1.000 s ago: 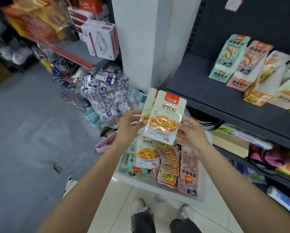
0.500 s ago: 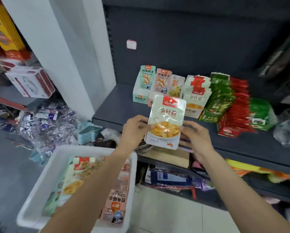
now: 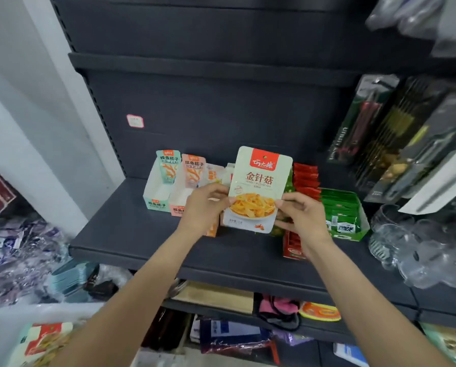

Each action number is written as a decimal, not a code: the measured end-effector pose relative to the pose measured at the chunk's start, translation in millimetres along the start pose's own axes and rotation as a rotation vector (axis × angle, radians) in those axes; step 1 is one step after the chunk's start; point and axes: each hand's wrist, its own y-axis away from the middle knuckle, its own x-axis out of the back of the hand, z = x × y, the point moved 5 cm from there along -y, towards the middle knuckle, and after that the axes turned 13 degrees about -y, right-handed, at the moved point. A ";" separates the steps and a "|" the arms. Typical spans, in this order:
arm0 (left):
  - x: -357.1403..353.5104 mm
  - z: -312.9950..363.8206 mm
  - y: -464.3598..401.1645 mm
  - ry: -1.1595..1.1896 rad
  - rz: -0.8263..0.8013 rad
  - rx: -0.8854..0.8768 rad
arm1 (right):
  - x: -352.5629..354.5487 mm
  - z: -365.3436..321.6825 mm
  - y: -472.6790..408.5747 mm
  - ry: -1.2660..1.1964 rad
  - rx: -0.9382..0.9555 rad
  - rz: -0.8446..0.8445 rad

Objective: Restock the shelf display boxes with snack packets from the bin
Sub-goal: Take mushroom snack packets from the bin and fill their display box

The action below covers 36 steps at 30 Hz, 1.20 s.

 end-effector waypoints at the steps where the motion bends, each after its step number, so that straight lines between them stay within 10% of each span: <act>1: -0.1 1.7 -11.2 0.012 0.003 -0.017 | -1.8 -4.3 -10.9 -0.001 0.021 0.003; 11: -5.9 -46.0 -109.7 -0.373 -0.221 -0.004 | -25.9 -27.9 -112.9 -0.034 0.154 0.089; 36: -12.4 -62.5 -123.9 -0.052 -0.280 0.078 | -45.0 -7.1 -163.9 -0.001 0.149 0.002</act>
